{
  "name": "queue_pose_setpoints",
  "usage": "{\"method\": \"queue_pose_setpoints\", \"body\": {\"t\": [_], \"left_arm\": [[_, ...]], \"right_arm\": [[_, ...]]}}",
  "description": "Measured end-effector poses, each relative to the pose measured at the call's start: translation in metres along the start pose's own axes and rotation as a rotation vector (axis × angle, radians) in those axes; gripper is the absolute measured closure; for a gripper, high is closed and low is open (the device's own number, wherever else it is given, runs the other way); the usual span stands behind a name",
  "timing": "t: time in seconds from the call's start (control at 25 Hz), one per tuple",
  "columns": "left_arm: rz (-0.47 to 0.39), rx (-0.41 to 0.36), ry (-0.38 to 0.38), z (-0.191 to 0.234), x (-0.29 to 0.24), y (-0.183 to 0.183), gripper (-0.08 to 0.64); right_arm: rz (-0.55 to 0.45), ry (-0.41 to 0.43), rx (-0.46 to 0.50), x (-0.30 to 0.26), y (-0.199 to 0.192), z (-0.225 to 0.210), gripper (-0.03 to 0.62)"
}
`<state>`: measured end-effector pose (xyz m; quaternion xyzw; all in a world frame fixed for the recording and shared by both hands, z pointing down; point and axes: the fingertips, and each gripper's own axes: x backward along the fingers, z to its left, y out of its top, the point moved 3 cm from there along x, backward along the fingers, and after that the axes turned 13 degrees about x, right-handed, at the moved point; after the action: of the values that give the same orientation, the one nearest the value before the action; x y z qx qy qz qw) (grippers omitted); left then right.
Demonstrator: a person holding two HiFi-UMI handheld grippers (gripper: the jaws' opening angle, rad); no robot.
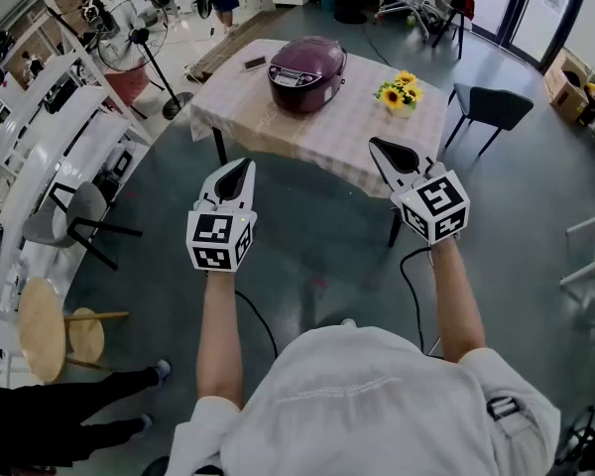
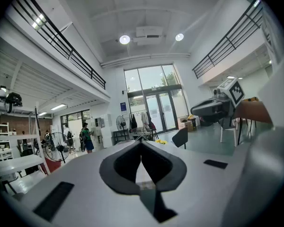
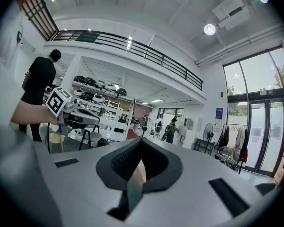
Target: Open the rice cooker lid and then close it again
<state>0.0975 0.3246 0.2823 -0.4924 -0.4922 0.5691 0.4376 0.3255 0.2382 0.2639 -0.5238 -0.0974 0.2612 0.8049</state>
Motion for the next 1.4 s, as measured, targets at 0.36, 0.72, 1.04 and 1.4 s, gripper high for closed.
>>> {"method": "queue_pose_setpoints", "body": {"t": [0.36,0.72,1.04,1.4], "left_arm": [[0.008,-0.009,-0.022,-0.004,0.001,-0.003,0.545],[0.006,0.012,-0.02,0.009,0.005,-0.01,0.543],[0.029,0.006,-0.049,0.019,0.024,-0.026,0.473],[0.047,0.014,-0.049,0.035,0.032,-0.035,0.382]], "right_arm": [[-0.048,-0.022,-0.074,0.004,0.0,-0.001,0.571],[0.016,-0.022,-0.017,0.0,-0.004,0.014,0.569],[0.066,-0.03,-0.044,0.005,-0.008,0.042,0.492],[0.057,0.021,-0.034,-0.016,0.0,0.06,0.371]]}}
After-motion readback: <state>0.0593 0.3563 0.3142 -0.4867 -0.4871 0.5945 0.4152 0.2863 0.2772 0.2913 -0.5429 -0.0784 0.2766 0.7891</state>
